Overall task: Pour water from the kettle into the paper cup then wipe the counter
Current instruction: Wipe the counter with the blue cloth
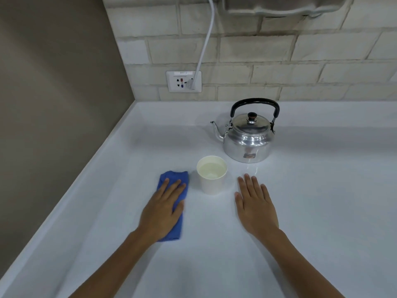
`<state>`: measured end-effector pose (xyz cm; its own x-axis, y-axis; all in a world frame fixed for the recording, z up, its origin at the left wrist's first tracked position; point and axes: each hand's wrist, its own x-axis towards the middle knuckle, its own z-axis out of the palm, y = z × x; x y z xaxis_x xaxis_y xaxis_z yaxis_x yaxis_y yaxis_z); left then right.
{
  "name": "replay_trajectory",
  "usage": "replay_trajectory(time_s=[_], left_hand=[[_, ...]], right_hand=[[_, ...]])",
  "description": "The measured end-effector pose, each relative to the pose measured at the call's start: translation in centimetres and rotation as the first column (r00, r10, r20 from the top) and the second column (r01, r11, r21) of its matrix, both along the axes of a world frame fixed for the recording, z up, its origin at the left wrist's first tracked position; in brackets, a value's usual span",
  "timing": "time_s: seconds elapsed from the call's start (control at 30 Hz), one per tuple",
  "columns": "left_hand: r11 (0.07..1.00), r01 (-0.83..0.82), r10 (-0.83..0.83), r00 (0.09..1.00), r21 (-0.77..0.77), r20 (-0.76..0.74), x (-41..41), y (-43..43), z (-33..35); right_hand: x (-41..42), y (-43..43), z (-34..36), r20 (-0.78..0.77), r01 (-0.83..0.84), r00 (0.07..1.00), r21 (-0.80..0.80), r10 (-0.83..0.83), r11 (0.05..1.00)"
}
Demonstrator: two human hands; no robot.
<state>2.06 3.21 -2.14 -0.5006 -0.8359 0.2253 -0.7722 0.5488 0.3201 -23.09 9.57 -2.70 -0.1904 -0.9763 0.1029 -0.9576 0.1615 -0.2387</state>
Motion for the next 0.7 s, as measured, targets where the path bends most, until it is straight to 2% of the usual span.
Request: replay_trajectory(time_s=[0.13, 0.23, 0.3, 0.4, 0.53, 0.6, 0.7], left_hand=[[0.972, -0.223, 0.218, 0.973, 0.067, 0.073, 0.8, -6.9, 0.1], [0.952, -0.278, 0.275, 0.96, 0.124, 0.041, -2.4, -10.8, 0.4], [0.948, -0.253, 0.261, 0.965, 0.194, -0.013, -4.9, -11.9, 0.9], [0.966, -0.089, 0.109, 0.992, 0.245, -0.069, -6.9, -11.1, 1.0], [0.982, 0.114, -0.098, 0.989, 0.15, -0.108, -4.3, -8.7, -0.1], [0.989, 0.127, -0.127, 0.992, 0.076, -0.006, -2.3, -9.6, -0.2], [1.0, 0.023, -0.026, 0.987, 0.022, 0.16, -1.8, -12.9, 0.4]], right_hand=[[0.1, -0.1, -0.1, -0.002, 0.007, 1.0, -0.008, -0.007, 1.0], [0.2, -0.2, -0.2, -0.013, 0.009, 1.0, -0.01, -0.009, 1.0], [0.2, -0.3, -0.2, -0.014, 0.01, 1.0, -0.012, -0.01, 1.0], [0.1, -0.2, -0.1, -0.018, 0.008, 1.0, -0.012, -0.008, 1.0], [-0.1, -0.1, 0.0, 0.001, 0.0, 1.0, -0.016, 0.0, 1.0], [0.0, -0.2, 0.0, 0.012, -0.001, 1.0, -0.011, 0.001, 1.0], [0.2, -0.2, 0.0, 0.008, 0.006, 1.0, -0.015, -0.006, 1.0]])
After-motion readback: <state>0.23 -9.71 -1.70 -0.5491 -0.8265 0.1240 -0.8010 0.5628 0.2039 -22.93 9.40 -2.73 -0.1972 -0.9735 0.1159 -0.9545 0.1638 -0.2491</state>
